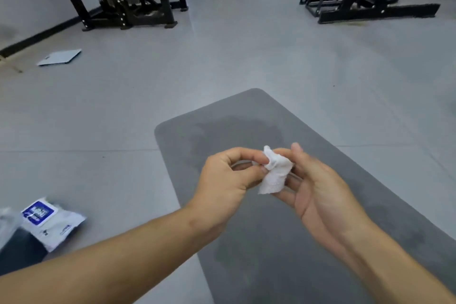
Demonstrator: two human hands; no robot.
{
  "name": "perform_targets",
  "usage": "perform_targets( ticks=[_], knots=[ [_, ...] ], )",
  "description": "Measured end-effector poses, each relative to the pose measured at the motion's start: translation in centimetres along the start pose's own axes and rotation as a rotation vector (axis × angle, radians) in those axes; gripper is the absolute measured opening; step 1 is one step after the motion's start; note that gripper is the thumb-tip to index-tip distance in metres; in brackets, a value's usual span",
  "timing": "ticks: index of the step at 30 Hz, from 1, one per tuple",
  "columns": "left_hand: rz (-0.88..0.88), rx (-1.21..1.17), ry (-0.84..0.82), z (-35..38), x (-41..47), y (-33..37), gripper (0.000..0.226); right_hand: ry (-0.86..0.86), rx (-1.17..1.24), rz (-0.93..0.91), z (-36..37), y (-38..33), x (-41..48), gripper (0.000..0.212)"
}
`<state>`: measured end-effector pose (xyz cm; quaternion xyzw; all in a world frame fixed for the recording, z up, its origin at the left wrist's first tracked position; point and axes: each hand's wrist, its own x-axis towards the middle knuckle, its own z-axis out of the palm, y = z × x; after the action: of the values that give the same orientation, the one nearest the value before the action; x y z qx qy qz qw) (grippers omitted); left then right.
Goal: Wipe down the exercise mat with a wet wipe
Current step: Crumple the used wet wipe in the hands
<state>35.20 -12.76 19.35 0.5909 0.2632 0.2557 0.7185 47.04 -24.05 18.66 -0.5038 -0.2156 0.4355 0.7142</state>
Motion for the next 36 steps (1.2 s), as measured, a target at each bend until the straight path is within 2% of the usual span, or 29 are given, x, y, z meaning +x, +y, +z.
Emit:
perform_targets(
  ticks=[6,11,14,22,24,26,29,33,36],
  knots=[
    [-0.074,-0.139,0.126,-4.9,3.6,-1.4,0.014,-0.022,-0.119,0.038,2.6,2.3,6.9,0.018],
    [-0.053,-0.127,0.169,-8.5,4.5,-2.2,0.022,0.012,-0.203,0.046,5.7,5.2,10.6,0.023],
    [-0.080,-0.143,0.210,-10.8,4.3,-3.0,0.025,-0.010,-0.344,0.008,7.6,7.4,12.1,0.024],
    [-0.113,-0.211,0.413,-18.8,2.6,-4.5,0.010,-0.243,-0.630,-0.011,14.1,11.4,14.7,0.020],
    [-0.098,-0.263,0.464,-20.9,1.7,-4.7,0.003,-0.281,-0.592,0.034,16.2,12.2,14.9,0.017],
    [-0.080,-0.284,0.508,-22.8,0.6,-4.9,0.014,-0.306,-0.510,0.089,18.3,13.2,14.8,0.018],
    [-0.054,-0.271,0.585,-25.2,-1.2,-5.0,0.023,-0.354,-0.401,0.169,20.8,14.7,14.5,0.034],
    [-0.046,-0.212,0.662,-28.0,-4.2,-4.2,0.014,-0.426,-0.273,0.260,24.3,17.6,13.9,0.016],
    [-0.046,-0.142,0.728,-30.4,-7.0,-3.4,0.012,-0.494,-0.297,0.289,26.9,19.5,12.9,0.012]
  ],
)
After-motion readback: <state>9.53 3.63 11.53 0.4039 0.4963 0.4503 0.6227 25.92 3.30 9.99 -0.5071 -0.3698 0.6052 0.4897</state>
